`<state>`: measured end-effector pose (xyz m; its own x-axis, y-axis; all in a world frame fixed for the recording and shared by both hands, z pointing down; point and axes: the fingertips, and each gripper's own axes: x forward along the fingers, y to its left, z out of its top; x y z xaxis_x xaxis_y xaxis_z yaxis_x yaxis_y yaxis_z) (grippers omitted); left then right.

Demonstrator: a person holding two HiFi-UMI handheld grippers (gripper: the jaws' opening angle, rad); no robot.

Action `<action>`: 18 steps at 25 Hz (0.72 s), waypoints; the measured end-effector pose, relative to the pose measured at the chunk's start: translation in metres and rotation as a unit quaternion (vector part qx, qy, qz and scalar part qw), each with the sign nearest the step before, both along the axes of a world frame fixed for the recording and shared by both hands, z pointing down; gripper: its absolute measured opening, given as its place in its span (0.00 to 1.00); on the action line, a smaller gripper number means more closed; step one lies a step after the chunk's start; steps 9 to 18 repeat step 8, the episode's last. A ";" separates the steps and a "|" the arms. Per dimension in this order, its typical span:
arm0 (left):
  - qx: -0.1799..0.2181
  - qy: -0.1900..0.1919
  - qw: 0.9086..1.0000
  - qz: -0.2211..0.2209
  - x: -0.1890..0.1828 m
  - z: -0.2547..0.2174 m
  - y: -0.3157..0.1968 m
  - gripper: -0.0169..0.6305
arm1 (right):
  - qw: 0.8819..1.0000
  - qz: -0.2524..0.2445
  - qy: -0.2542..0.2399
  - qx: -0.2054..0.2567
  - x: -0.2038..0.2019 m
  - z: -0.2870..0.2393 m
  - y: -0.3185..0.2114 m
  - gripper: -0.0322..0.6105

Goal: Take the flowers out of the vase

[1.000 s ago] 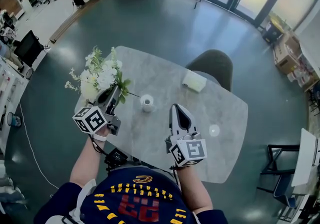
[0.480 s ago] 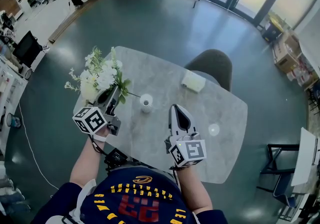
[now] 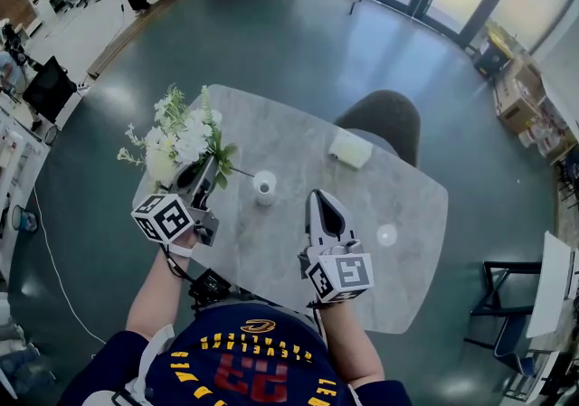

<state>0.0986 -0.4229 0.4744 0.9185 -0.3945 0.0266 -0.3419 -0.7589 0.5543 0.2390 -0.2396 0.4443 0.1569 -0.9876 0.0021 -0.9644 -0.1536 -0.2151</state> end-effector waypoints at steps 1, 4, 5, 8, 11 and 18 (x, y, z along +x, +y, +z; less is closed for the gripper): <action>0.000 0.000 1.000 0.000 0.000 -0.001 0.000 0.14 | 1.000 0.000 0.000 -0.001 0.000 0.000 0.000 0.06; 0.000 0.000 1.000 0.000 -0.002 -0.004 -0.001 0.14 | 1.000 0.001 -0.001 -0.002 -0.001 -0.003 -0.001 0.06; 0.000 0.000 1.000 0.000 -0.002 -0.005 -0.001 0.14 | 1.000 0.001 -0.001 -0.002 -0.001 -0.004 -0.001 0.06; -0.001 -0.001 1.000 0.001 -0.001 -0.006 0.000 0.14 | 1.000 0.001 -0.001 -0.004 -0.001 -0.005 0.001 0.06; -0.001 -0.001 1.000 0.001 -0.001 -0.006 0.000 0.14 | 1.000 0.001 -0.001 -0.004 -0.001 -0.005 0.001 0.06; -0.001 -0.001 1.000 0.001 -0.001 -0.006 0.000 0.14 | 1.000 0.001 -0.001 -0.004 -0.001 -0.005 0.001 0.06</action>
